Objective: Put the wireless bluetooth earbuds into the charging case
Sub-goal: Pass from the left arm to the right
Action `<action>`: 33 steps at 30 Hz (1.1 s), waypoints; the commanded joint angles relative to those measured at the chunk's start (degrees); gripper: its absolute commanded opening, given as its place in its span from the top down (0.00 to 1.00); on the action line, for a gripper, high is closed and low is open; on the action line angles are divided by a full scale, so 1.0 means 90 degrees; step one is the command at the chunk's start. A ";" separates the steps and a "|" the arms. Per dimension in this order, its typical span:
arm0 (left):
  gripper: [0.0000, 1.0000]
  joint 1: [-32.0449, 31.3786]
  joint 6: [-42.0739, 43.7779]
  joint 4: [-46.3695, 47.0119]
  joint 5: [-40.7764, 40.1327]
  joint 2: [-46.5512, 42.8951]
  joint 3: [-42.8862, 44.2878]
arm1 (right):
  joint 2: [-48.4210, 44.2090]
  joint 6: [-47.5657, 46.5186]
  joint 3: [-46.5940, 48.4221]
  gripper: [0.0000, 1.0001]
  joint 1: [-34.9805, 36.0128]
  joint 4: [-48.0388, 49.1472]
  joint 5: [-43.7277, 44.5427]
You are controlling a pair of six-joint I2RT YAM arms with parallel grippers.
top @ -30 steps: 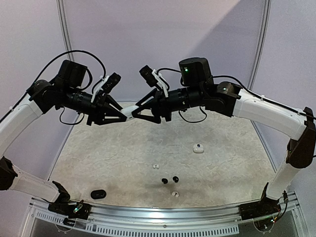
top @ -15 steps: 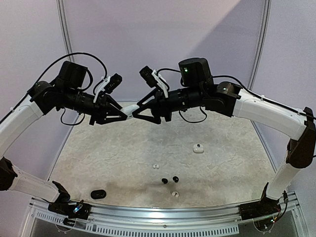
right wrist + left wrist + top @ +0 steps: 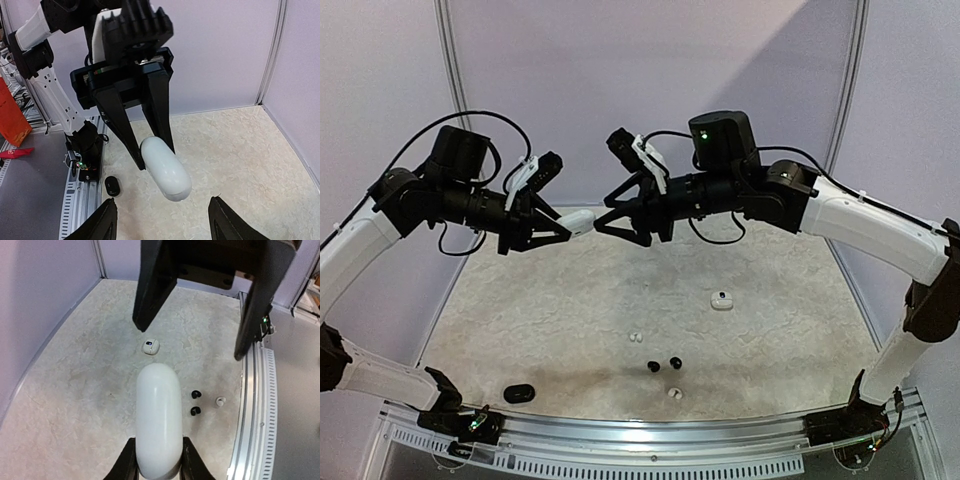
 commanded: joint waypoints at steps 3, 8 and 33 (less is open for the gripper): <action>1.00 0.0035 0.2337 0.0082 -0.0285 -0.0371 -0.0377 | -0.0235 -0.0165 0.0265 0.37 0.0029 -0.0308 0.0261; 1.00 -0.0174 0.4725 0.1196 -0.1201 -0.0757 -0.1122 | -0.0330 -0.0049 0.0264 0.33 0.0023 -0.0579 0.0466; 1.00 -0.0468 1.1248 0.8721 -0.0363 -0.1169 -0.4913 | 0.1169 0.1609 0.1233 0.44 -0.0192 -0.1165 -0.1003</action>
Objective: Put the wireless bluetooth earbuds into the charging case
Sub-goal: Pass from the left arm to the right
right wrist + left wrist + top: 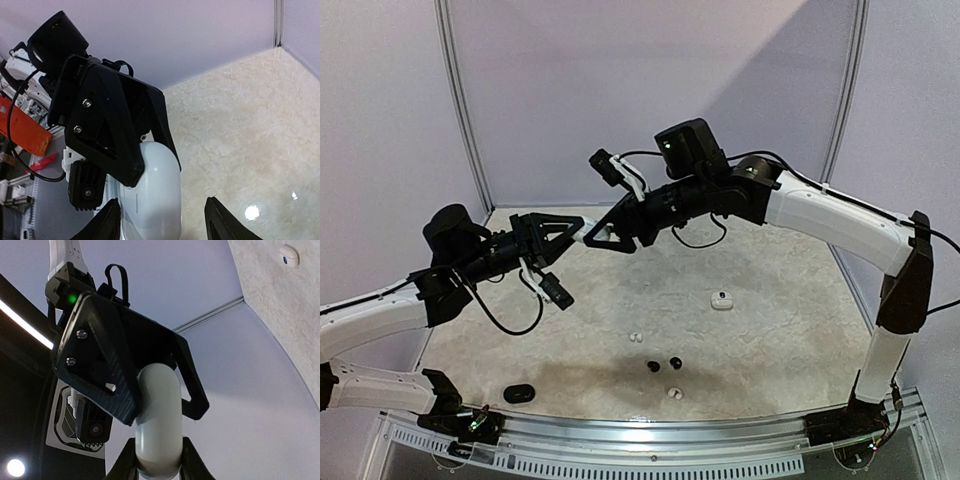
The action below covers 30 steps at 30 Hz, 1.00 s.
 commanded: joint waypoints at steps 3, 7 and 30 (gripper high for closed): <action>1.00 -0.0080 0.0744 0.0295 0.0348 0.0044 -0.0114 | 0.0222 0.0526 0.0177 0.53 -0.0102 0.0253 -0.1149; 1.00 -0.0082 0.0775 0.0255 0.0347 0.0040 -0.0126 | 0.0304 0.0713 0.0167 0.73 -0.0130 0.0337 -0.1460; 0.15 0.0684 -0.9652 -0.6653 0.2023 0.0336 0.3515 | -0.1673 -0.0234 -0.2585 1.00 -0.0042 0.4530 0.0642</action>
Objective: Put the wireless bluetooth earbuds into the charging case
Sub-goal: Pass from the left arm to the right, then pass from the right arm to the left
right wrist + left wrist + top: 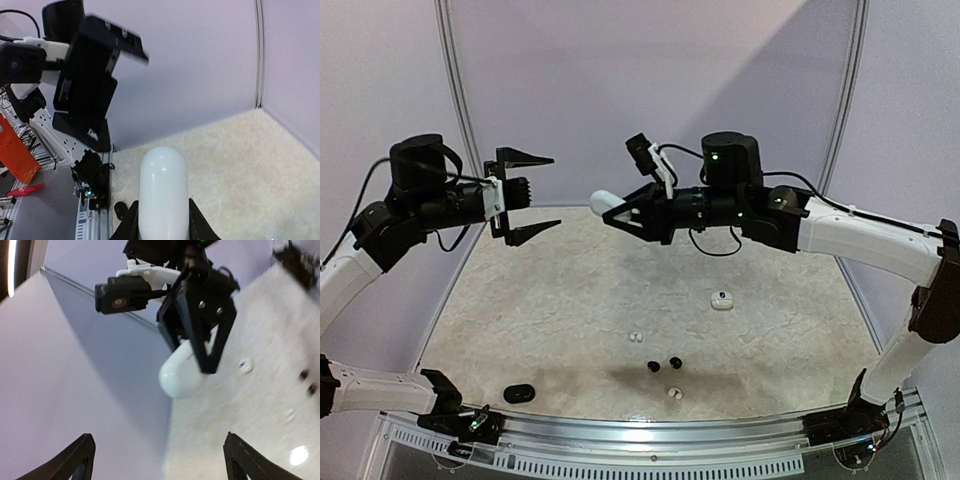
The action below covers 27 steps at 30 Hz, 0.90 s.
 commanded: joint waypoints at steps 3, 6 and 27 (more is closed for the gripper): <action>0.20 0.0164 -0.5890 0.0270 0.2460 0.0450 -0.0013 | -0.0366 -0.0690 -0.0215 1.00 0.0165 0.1719 0.0433; 0.23 0.0158 -0.7595 0.2045 0.2691 0.0546 -0.0233 | -0.0337 -0.0722 -0.0222 1.00 0.0183 0.1841 0.0374; 0.47 -0.0324 -0.8816 0.3339 0.1549 0.1024 0.0014 | -0.0263 -0.0772 -0.0168 1.00 0.0343 0.1963 0.0146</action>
